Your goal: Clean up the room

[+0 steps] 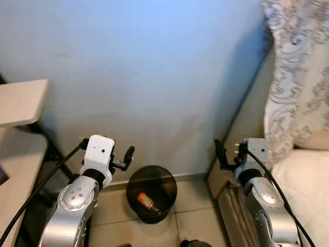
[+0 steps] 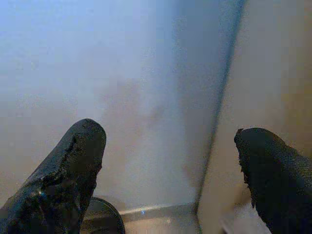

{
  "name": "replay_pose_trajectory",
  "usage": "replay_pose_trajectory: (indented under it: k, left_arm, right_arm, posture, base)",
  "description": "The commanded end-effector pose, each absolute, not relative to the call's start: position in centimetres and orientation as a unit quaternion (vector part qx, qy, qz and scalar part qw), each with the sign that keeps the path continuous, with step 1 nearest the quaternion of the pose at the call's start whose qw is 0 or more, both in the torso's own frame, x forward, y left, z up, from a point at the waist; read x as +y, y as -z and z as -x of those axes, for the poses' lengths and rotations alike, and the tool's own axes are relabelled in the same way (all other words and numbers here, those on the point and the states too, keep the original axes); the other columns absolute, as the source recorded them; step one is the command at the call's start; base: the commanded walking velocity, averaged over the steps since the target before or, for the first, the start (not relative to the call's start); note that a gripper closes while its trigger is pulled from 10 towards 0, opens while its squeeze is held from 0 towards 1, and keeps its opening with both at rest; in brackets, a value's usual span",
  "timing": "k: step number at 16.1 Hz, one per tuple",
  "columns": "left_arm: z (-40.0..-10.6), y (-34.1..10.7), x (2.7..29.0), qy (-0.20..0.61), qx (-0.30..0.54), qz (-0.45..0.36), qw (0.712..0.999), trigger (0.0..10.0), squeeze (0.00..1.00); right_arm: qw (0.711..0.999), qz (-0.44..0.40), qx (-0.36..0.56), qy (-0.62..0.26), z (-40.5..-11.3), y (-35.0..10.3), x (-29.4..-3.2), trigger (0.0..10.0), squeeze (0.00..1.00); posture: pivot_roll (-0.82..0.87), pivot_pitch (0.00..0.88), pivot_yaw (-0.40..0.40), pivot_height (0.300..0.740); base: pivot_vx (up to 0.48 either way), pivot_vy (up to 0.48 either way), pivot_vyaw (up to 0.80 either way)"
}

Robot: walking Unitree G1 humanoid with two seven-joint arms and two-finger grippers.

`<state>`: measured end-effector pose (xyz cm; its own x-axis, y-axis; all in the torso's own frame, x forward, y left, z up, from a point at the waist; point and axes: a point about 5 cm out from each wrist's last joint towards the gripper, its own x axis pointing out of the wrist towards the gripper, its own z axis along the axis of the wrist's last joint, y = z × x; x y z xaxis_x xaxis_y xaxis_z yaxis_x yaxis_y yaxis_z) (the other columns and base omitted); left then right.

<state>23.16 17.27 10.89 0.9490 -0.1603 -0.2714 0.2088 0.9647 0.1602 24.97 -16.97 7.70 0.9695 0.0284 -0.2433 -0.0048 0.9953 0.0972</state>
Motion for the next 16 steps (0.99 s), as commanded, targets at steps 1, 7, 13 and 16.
replay_pose_trajectory:
  k: [1, 7, 13, 16]
  left_arm:
    - [-23.2, -11.1, 17.9, 0.073, 0.131, -0.099, 0.984, 10.0, 0.02]
    - [-24.3, -11.5, 17.6, 0.073, 0.128, -0.095, 0.985, 10.0, 0.02]
    - [-24.1, -11.2, 16.9, 0.078, 0.126, -0.088, 0.985, 10.0, 0.02]
    - [-24.0, -11.2, 16.8, 0.084, 0.128, -0.097, 0.983, 10.0, 0.02]
  right_arm:
    - [0.991, -0.056, 0.123, -0.004, -25.0, -8.2, -16.8, 10.0, 1.0]
    - [0.987, -0.056, 0.146, -0.028, -24.4, -8.1, -15.7, 10.0, 1.0]
    - [0.988, -0.055, 0.144, -0.023, -24.9, -8.6, -16.5, 10.0, 1.0]
    - [0.986, -0.052, 0.156, -0.039, -24.5, -8.0, -15.7, 10.0, 1.0]
  posture:
    - [0.05, 0.0, 0.029, 0.74]
    - [0.04, 0.0, 0.034, 0.74]
    - [0.03, 0.0, 0.034, 0.74]
    - [0.03, 0.0, 0.048, 0.74]
  base:
    - [0.0, 0.0, -0.76]
    - [0.0, 0.0, -0.77]
    - [0.0, 0.0, -0.77]
    - [0.0, 0.0, -0.78]
